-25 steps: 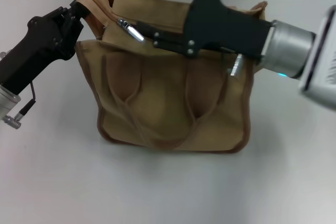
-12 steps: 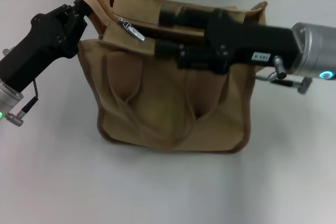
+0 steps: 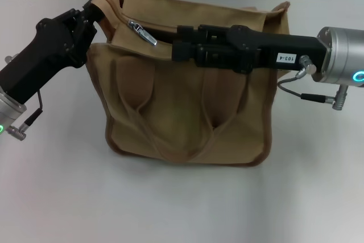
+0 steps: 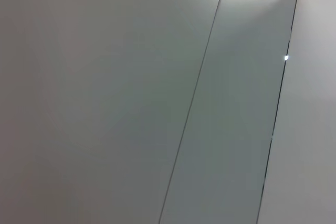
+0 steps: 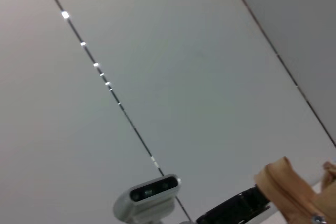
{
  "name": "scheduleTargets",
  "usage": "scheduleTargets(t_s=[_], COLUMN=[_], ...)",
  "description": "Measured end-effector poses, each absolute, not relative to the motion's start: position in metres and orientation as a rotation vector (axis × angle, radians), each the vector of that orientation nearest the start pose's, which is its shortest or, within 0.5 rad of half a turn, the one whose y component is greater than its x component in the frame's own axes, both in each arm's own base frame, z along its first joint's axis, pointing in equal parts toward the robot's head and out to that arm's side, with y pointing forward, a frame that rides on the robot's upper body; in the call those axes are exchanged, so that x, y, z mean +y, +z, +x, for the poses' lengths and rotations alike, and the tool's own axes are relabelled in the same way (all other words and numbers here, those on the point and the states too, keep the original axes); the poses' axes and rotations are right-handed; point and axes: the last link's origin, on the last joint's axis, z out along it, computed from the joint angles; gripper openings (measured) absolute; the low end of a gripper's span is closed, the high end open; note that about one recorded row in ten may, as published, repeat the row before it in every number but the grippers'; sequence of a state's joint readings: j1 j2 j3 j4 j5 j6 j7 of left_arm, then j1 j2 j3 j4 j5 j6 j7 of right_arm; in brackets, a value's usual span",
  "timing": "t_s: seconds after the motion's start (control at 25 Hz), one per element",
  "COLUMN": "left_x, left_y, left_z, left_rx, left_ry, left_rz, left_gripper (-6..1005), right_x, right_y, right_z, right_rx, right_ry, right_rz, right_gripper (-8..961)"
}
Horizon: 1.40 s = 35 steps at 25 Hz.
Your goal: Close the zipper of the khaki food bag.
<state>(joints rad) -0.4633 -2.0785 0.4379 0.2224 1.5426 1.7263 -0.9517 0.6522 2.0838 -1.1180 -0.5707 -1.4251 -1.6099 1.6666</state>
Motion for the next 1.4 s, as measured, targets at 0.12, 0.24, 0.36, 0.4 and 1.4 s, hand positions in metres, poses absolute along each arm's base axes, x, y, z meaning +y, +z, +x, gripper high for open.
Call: scheduleTargets(t_s=[0.12,0.24,0.36,0.4,1.4], left_x=[0.299,0.299,0.300,0.301,0.311], left_y=[0.010,0.010,0.009,0.010,0.007], left_z=[-0.268,-0.267,-0.265,-0.265,-0.252], left_rx=[-0.526,-0.524,-0.519,-0.517,-0.491], left_ry=[-1.402,-1.403,-1.406,-1.408,-1.432], left_rz=[-2.098,-2.100,-2.106,-2.108,-2.142], left_gripper=[21,21,21,21,24], right_x=[0.344,0.352,0.357,0.359,0.362], right_y=[-0.030,-0.031,-0.032,-0.033,-0.063], right_z=[0.154,0.156,0.154,0.152,0.125], right_rx=[0.862,0.886,0.891,0.888,0.804], right_ry=[1.262,1.228,1.210,1.204,1.006], right_rz=[-2.836,-2.793,-2.776,-2.777,-2.933], right_gripper=[725,726,726,726,726])
